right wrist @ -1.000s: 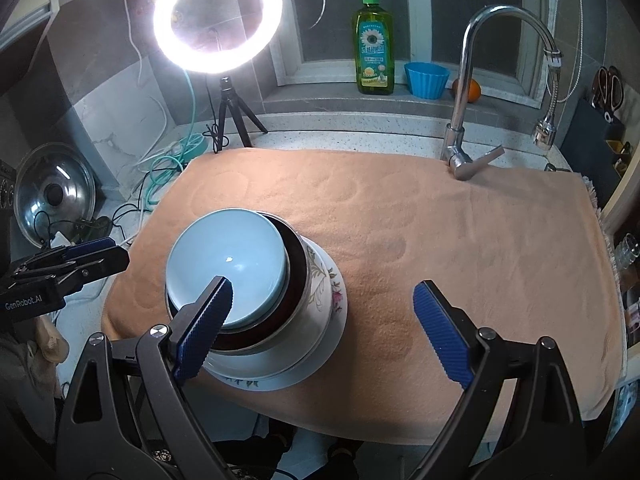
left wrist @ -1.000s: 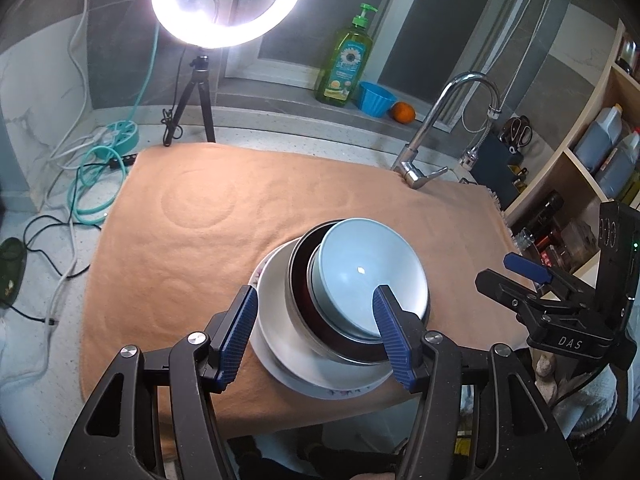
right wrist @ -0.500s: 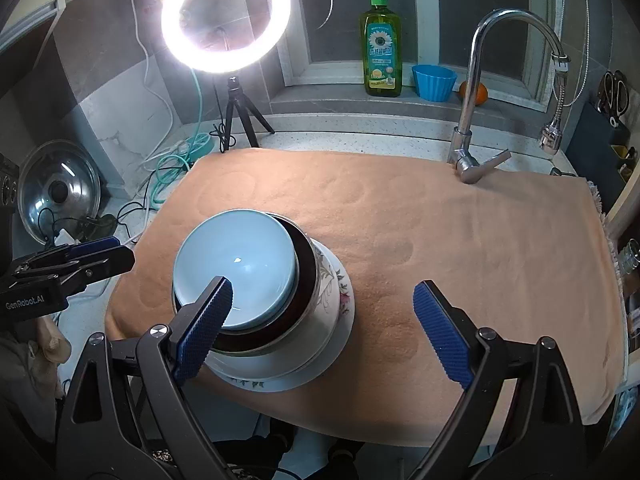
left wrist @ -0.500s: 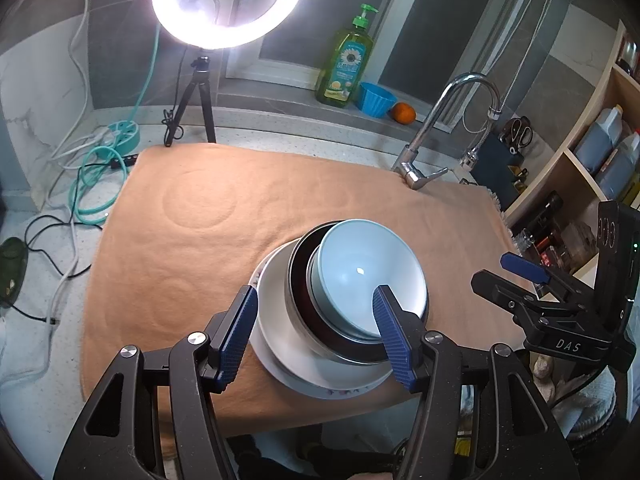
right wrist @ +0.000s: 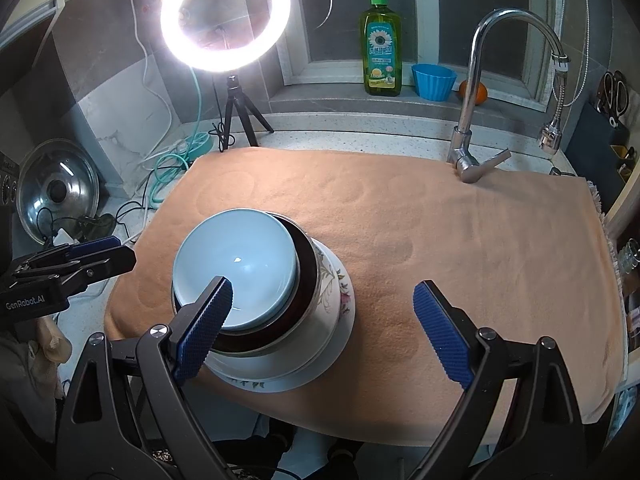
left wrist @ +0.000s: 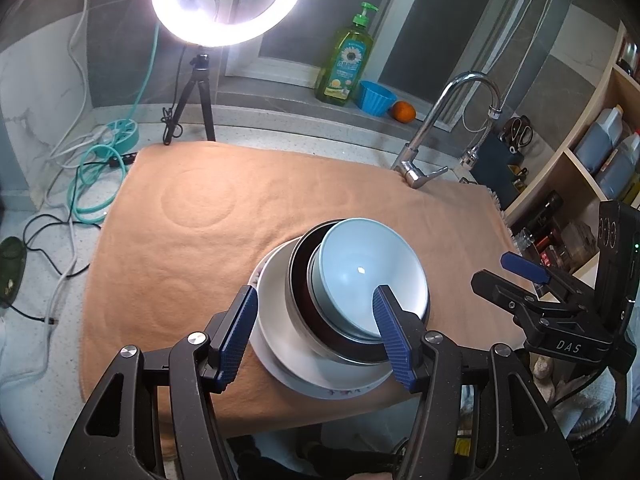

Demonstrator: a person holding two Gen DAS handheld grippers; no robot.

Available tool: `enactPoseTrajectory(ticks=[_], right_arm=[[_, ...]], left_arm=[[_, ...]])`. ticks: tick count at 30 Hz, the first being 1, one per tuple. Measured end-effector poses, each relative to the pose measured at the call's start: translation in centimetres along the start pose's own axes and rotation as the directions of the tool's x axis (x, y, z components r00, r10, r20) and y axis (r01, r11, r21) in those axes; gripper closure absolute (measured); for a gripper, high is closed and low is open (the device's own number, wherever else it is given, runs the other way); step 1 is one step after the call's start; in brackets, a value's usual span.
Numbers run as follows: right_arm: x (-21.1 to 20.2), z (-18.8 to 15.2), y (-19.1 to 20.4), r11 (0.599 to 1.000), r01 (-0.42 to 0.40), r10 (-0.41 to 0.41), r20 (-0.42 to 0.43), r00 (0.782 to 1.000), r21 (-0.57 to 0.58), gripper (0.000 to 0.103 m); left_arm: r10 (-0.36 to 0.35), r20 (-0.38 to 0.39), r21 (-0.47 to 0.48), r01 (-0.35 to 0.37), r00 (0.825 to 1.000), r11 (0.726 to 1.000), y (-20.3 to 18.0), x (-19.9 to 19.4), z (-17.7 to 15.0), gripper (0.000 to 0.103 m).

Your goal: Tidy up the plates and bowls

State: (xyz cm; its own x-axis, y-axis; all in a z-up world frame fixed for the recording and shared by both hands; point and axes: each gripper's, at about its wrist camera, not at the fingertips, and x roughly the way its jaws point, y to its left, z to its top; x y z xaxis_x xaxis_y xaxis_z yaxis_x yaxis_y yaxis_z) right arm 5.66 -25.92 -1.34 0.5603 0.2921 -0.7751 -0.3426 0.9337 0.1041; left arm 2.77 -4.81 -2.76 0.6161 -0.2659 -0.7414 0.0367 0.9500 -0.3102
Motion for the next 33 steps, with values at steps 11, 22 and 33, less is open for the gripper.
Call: enactPoseTrajectory(ticks=[11, 22, 33], right_arm=[[0.12, 0.04, -0.07, 1.0, 0.0, 0.0, -0.001, 1.0, 0.0, 0.009], [0.52, -0.14, -0.04, 1.0, -0.001, 0.001, -0.006, 1.0, 0.003, 0.009], [0.61, -0.17, 0.01, 1.0, 0.0, 0.0, -0.006, 1.0, 0.004, 0.009]], left_arm=[[-0.004, -0.003, -0.005, 0.004, 1.0, 1.0, 0.07, 0.14, 0.18, 0.044], [0.01, -0.009, 0.0, -0.01, 1.0, 1.0, 0.1, 0.43, 0.33, 0.044], [0.031, -0.011, -0.017, -0.031, 0.999, 0.999, 0.62, 0.56, 0.67, 0.044]])
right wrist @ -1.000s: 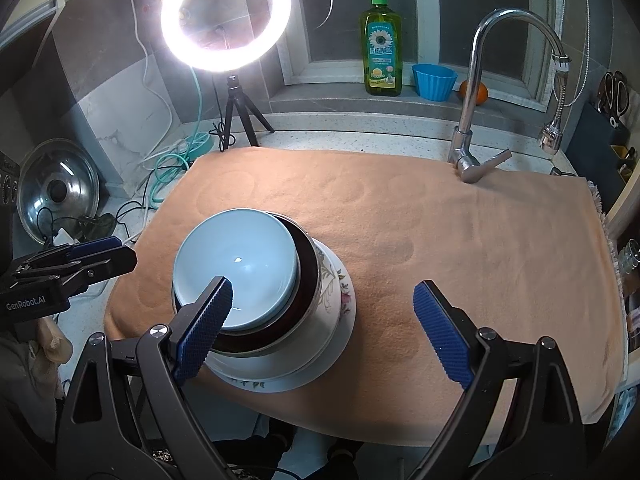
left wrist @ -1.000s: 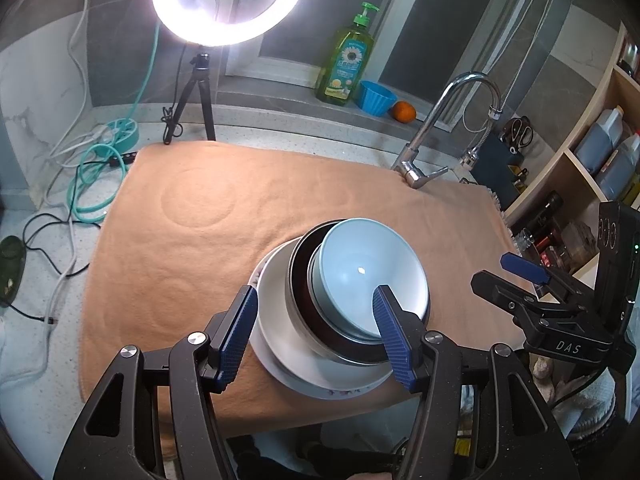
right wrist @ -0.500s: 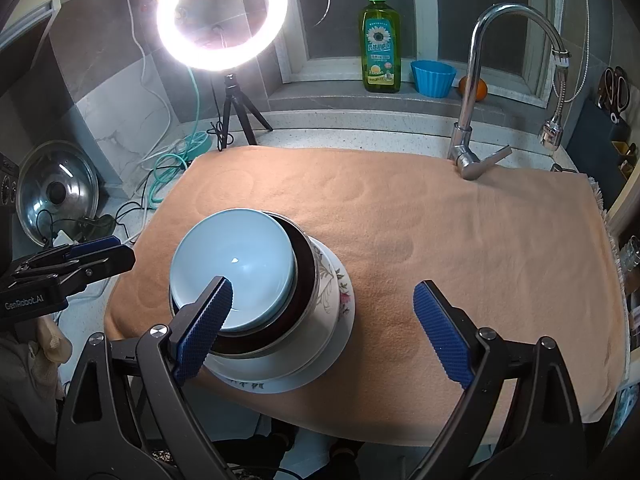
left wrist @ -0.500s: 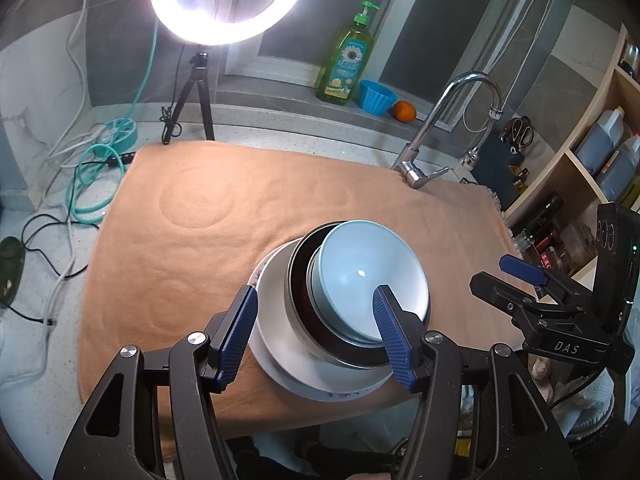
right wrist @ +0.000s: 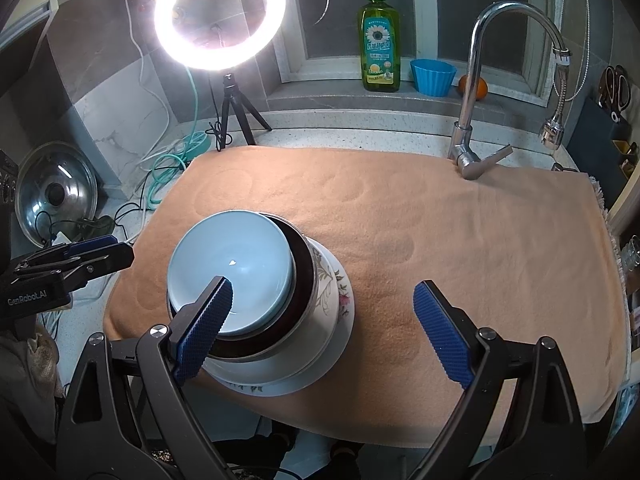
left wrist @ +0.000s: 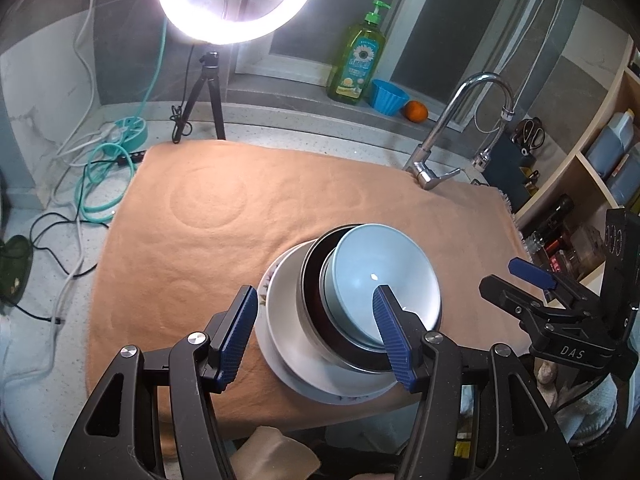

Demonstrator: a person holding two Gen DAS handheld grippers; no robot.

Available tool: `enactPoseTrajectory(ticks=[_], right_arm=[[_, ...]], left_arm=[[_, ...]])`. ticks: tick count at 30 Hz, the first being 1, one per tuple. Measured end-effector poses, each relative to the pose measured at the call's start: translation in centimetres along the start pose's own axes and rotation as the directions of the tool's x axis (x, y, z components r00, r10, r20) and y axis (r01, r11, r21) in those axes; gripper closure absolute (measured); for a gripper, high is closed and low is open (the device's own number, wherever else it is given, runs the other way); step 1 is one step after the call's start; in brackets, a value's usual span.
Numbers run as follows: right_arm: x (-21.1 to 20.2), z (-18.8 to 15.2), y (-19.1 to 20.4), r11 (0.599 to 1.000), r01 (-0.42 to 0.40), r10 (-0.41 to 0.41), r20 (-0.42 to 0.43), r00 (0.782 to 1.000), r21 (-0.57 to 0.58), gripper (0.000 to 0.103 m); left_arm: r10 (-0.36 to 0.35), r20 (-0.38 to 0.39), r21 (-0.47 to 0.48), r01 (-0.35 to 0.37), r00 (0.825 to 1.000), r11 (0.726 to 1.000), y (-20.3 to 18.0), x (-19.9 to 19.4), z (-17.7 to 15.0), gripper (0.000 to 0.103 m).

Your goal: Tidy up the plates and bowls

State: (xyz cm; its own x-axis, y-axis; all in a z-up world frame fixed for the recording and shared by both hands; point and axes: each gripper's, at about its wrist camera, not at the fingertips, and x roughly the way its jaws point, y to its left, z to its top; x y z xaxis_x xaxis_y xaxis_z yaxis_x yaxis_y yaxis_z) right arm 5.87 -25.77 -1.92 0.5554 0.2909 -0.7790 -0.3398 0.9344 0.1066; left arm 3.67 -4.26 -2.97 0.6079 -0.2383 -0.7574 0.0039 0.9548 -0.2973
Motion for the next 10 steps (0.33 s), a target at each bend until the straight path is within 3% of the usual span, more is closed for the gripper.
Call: enactPoseTrajectory(ticks=[10], right_arm=[[0.34, 0.21, -0.31, 1.0, 0.0, 0.0, -0.004, 1.0, 0.006, 0.009]], left_arm=[[-0.017, 0.027, -0.005, 0.017, 0.999, 1.0, 0.06, -0.24, 0.3, 0.044]])
